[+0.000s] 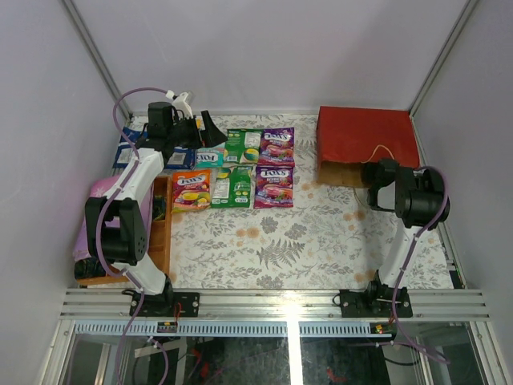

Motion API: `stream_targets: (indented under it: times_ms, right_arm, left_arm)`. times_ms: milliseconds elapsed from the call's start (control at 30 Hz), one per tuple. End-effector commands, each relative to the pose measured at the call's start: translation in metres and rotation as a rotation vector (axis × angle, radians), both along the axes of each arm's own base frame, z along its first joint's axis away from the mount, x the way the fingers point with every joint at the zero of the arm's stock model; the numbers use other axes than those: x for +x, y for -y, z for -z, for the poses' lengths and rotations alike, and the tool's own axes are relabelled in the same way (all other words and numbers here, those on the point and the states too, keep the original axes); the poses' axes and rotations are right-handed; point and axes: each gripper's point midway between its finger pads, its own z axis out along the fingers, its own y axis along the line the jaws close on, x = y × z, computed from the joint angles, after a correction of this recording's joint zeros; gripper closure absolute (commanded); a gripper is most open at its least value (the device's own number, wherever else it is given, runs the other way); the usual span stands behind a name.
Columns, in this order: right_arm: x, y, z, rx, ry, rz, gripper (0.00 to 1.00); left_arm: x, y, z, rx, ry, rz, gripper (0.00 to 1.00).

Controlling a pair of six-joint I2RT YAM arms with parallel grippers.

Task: Take the snacks out of the paper bag
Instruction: Take out the snack from the paper bag.

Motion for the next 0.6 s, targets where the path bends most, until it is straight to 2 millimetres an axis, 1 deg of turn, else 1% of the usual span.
stream_targets:
  times_ms: [0,67,167,233,333,433,467,567]
  right_arm:
    - [0.015,0.009,0.013,-0.098,-0.064,0.016,0.35]
    - [0.026,0.01,0.014,-0.118,-0.07,0.001,0.37]
    - [0.047,0.005,0.016,-0.131,-0.073,-0.047,0.42]
    - [0.06,0.003,0.016,-0.14,-0.064,-0.073,0.52]
    - [0.076,-0.002,0.011,-0.153,-0.037,-0.114,0.75]
    - [0.081,-0.008,0.0,-0.166,-0.01,-0.153,0.98]
    - [0.081,-0.009,-0.006,-0.178,-0.001,-0.162,1.0]
    - [0.074,-0.011,-0.029,-0.223,0.027,-0.181,1.0]
  left_arm:
    - [0.005,0.001,-0.009,0.02,0.035,0.006,0.0]
    - [0.006,0.001,-0.009,0.021,0.035,0.005,0.0]
    - [0.006,0.001,-0.007,0.023,0.031,0.005,0.0]
    - [0.006,0.0,-0.006,0.026,0.029,0.002,0.0]
    - [0.007,-0.002,-0.006,0.031,0.03,-0.003,0.0]
    - [0.008,-0.002,-0.005,0.034,0.029,-0.007,0.0]
    - [0.008,-0.003,-0.004,0.034,0.027,-0.008,0.0]
    - [0.009,-0.002,-0.003,0.031,0.026,-0.009,0.0]
